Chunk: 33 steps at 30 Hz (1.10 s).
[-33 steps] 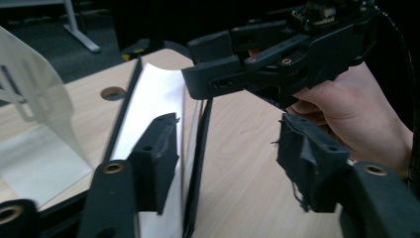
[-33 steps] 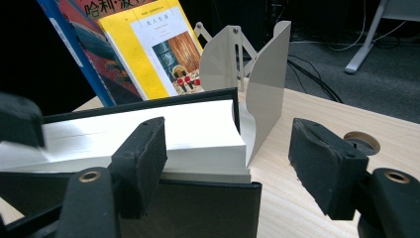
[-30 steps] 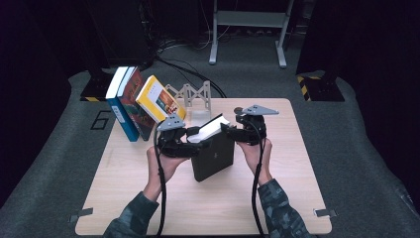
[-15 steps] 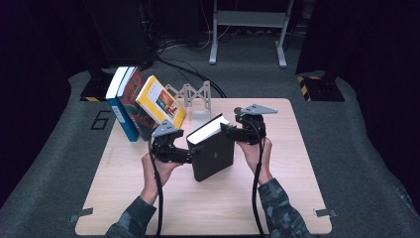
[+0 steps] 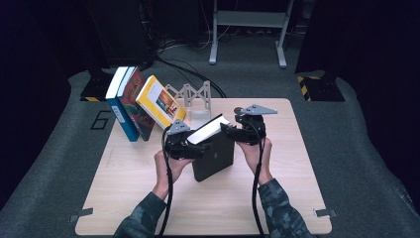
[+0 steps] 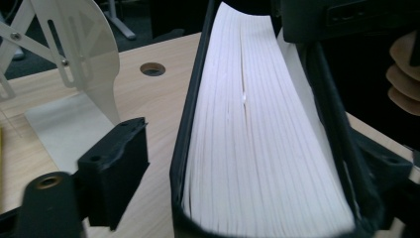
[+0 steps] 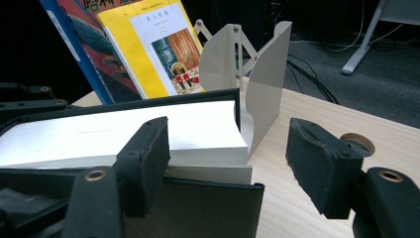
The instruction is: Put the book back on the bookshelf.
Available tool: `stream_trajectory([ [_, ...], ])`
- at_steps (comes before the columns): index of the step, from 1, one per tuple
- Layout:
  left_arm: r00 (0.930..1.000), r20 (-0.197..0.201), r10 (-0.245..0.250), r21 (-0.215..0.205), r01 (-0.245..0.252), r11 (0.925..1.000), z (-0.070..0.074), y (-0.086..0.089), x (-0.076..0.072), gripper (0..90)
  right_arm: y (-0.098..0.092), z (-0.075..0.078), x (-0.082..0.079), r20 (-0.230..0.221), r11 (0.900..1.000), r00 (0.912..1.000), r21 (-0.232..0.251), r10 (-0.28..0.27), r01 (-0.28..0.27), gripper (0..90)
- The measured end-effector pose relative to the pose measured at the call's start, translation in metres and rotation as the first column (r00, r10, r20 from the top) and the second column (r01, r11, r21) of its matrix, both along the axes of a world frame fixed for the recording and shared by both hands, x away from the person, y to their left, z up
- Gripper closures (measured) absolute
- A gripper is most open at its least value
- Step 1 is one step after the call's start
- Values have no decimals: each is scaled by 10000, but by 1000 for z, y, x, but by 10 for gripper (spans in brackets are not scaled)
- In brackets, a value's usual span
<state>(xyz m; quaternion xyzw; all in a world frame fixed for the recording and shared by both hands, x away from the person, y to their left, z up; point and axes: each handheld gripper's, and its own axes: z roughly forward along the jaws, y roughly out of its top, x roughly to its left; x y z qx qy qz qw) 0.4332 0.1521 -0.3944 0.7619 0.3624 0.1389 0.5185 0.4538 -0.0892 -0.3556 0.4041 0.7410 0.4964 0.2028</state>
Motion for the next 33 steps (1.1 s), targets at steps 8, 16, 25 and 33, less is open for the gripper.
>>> stream_trajectory([
  [8, 9983, 182, -544, 76, 543, 9985, -1, -10, 4, 300, -4, -2, -3, 204, 9998, 9997, 160, 110, -113, 320],
  [16, 9982, -1, -596, -133, 596, 9981, -1, -8, 5, 416, -24, -3, -21, 494, 9997, 9988, 236, 60, -71, 249],
  [25, 9986, 117, -522, 299, 518, 9982, 1, -8, 4, 457, -61, -41, -38, -151, 9996, 9997, -234, -176, 173, 167],
  [33, 9982, 56, -596, 812, 590, 9950, 5, -8, 3, 479, -98, -119, -40, -1596, 9937, 9838, -885, -822, 686, 151],
])
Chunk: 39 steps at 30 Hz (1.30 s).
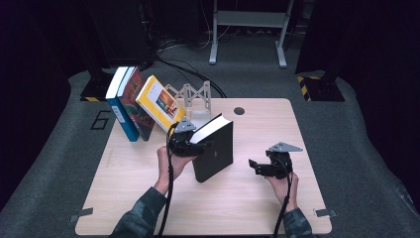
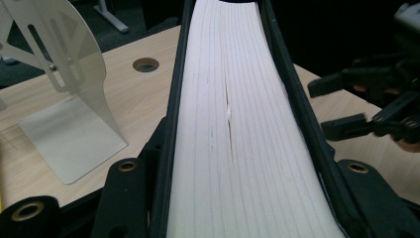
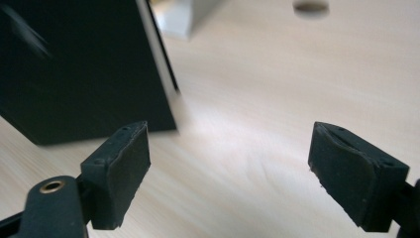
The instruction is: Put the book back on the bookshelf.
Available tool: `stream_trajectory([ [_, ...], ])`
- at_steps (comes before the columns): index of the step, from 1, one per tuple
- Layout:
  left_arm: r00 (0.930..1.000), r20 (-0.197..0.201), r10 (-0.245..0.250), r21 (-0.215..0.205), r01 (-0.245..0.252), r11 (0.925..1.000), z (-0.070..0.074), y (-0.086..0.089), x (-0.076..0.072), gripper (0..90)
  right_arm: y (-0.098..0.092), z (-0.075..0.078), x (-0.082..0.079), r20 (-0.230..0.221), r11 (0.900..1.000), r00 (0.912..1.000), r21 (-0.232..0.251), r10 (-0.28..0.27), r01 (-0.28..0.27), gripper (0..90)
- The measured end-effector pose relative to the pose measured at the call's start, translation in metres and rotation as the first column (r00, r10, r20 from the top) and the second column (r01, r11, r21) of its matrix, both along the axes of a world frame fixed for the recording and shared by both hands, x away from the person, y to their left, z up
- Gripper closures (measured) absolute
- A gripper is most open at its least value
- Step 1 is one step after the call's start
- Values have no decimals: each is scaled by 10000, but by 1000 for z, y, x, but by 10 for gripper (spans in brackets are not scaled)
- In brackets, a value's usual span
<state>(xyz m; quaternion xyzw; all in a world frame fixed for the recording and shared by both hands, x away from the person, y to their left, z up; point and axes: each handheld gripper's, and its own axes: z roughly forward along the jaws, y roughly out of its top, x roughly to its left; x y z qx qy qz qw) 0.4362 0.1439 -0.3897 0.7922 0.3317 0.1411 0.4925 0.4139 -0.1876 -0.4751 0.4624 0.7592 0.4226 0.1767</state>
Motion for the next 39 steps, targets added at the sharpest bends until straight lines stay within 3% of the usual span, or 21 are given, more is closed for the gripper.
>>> stream_trajectory([
  [4, 10000, -64, -60, -59, 60, 10000, 0, 0, 0, 474, -13, -30, 1, -533, 9988, 9978, -302, -390, 374, 147],
  [8, 9998, -79, -208, 12, 208, 9998, 1, 0, 1, 470, -23, -46, 2, -732, 9966, 9947, -458, -717, 684, 145],
  [18, 9987, -388, -327, 700, 353, 9969, 7, -2, 0, 496, -32, -50, 3, -501, 9923, 9929, -677, -1075, 1040, 146],
  [21, 9980, -519, -357, 732, 395, 9965, 9, -2, 1, 507, -31, -51, 3, -543, 9920, 9944, -921, -912, 859, 146],
  [33, 9922, -1227, -220, 526, 286, 9982, 14, 5, 13, 523, -33, -51, 3, -571, 9944, 9943, -603, -899, 865, 147],
  [36, 9905, -1366, -186, 795, 296, 9964, 21, 3, 15, 525, -31, -51, 4, -603, 9941, 9945, -722, -859, 815, 148],
  [39, 9941, -1060, -228, 1405, 377, 9894, 31, 1, 17, 526, -31, -51, 4, -605, 9942, 9942, -669, -888, 848, 150],
])
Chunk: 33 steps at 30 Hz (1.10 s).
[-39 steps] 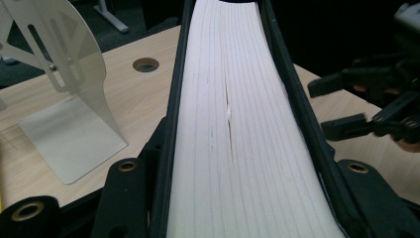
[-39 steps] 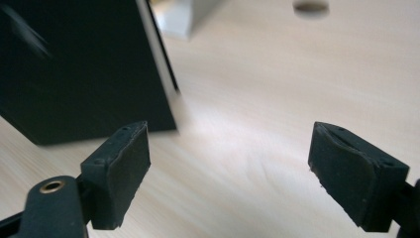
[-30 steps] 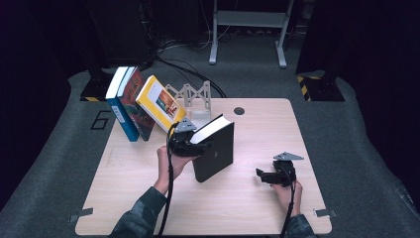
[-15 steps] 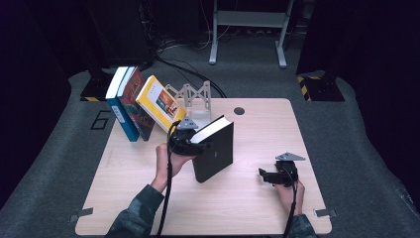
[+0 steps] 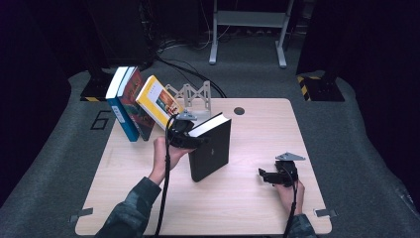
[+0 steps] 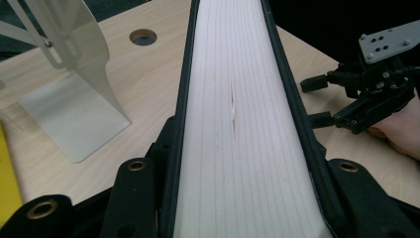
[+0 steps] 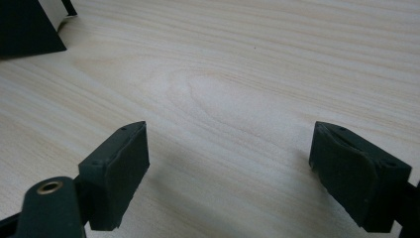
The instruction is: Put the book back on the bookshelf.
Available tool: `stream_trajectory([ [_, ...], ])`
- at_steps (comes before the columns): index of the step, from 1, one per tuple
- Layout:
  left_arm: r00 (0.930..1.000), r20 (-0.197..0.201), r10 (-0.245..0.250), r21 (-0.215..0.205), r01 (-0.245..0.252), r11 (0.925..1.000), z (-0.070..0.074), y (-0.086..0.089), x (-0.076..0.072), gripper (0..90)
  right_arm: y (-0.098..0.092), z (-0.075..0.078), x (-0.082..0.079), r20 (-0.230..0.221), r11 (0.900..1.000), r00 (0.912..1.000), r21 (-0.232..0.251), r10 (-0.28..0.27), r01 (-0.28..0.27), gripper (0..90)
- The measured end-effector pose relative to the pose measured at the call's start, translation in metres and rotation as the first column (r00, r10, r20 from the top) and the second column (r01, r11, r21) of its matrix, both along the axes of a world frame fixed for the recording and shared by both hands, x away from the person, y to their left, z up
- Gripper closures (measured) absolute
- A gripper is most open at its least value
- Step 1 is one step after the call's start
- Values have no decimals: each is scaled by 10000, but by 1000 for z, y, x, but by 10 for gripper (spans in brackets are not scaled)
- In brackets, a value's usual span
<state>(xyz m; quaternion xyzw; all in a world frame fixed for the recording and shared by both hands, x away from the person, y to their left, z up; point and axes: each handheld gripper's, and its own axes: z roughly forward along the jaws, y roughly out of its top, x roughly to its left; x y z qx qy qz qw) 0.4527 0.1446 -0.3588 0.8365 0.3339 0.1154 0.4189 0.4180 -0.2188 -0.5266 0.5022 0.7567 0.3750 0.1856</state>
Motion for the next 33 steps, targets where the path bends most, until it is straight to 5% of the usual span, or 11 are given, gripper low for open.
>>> stream_trajectory([
  [5, 9999, 168, 16, 774, -29, 9970, 13, -2, 2, 528, -1, 0, 0, 1, 10000, 10000, 54, 20, -20, 150],
  [8, 9998, 194, 74, 851, -90, 9963, 19, 0, 4, 529, -1, 0, 0, 17, 10000, 10000, 68, 41, -41, 151],
  [24, 9977, 274, 619, 748, -638, 9952, 42, 13, 16, 529, -2, -1, 1, 87, 10000, 10000, -52, 22, -22, 141],
  [28, 9956, 320, 878, 724, -899, 9933, 49, 18, 20, 529, -1, -1, 2, -88, 9999, 9999, -98, -56, 55, 45],
  [33, 9920, 378, 1202, 613, -1223, 9906, 56, 25, 26, 529, 0, -1, 3, -130, 9999, 9999, -160, -31, 29, 46],
])
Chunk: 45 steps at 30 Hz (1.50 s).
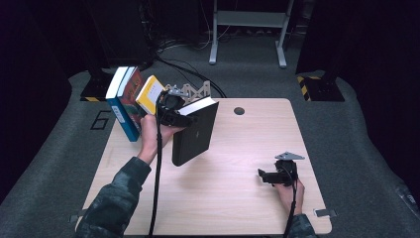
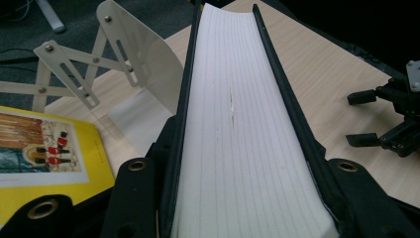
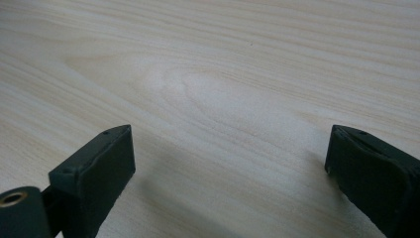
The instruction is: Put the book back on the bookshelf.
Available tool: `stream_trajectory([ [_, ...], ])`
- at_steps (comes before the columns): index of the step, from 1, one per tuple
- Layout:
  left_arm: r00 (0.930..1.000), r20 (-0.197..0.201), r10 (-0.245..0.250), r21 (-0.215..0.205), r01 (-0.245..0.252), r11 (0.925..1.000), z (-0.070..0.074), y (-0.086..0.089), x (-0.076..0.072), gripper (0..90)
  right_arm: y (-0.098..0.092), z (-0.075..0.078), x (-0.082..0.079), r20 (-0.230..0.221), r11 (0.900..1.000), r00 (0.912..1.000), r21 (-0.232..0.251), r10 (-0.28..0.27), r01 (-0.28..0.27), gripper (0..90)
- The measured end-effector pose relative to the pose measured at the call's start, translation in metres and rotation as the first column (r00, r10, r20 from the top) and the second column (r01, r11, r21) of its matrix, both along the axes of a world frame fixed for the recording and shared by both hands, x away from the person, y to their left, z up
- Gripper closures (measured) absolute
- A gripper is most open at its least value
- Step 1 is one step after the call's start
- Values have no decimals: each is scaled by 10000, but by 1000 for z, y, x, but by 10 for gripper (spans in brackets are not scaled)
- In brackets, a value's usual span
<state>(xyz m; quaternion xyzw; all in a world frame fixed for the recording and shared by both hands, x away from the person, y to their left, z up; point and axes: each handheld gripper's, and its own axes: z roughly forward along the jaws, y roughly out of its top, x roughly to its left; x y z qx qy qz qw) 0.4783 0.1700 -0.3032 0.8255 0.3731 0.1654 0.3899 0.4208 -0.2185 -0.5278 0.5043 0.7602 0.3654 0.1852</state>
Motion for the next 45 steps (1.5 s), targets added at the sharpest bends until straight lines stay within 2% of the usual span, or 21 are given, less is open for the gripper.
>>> stream_trajectory([
  [3, 9997, -2, 237, 14, -237, 9997, 2, 6, 5, 529, 0, 0, 0, -4, 10000, 10000, 3, -25, 25, 47],
  [7, 9985, -214, 505, 4, -505, 9987, 4, 13, 17, 529, 0, 0, 0, -30, 10000, 10000, 7, -41, 41, 40],
  [13, 9960, -184, 873, -86, -875, 9961, 7, 18, 31, 528, 0, 0, 0, -18, 10000, 10000, -49, -52, 52, 39],
  [16, 9939, -156, 1092, -300, -1096, 9935, 8, 17, 38, 529, 0, 0, 0, -29, 10000, 10000, 12, -62, 62, 39],
  [19, 9918, -121, 1273, -246, -1275, 9915, 10, 16, 46, 528, 0, 0, 0, -35, 10000, 10000, 24, -70, 70, 39],
  [23, 9890, -56, 1480, -397, -1482, 9882, 10, 14, 56, 529, 0, 0, 0, -38, 10000, 10000, 64, -61, 62, 39],
  [24, 9874, -47, 1581, -431, -1581, 9865, 10, 14, 60, 528, 0, 0, 0, -82, 9997, 9999, 203, -126, 128, 39],
  [27, 9855, 37, 1698, -280, -1697, 9851, 10, 12, 67, 528, -1, 0, 0, -2, 9997, 9999, 220, -125, 125, 40],
  [29, 9829, 51, 1839, -188, -1837, 9828, 9, 9, 71, 528, -1, 0, 0, -40, 9997, 9999, 219, -102, 103, 40],
  [33, 9780, 85, 2085, -339, -2081, 9775, 6, 7, 77, 528, -2, 0, 0, -33, 9997, 10000, 241, -89, 89, 40],
  [38, 9698, 167, 2434, -298, -2428, 9696, 2, 3, 86, 528, -2, 0, 0, -16, 9997, 10000, 250, -84, 84, 40],
  [45, 9584, 186, 2849, -579, -2835, 9572, -2, 0, 102, 528, -2, 0, 0, -32, 9995, 9999, 288, -96, 97, 40],
])
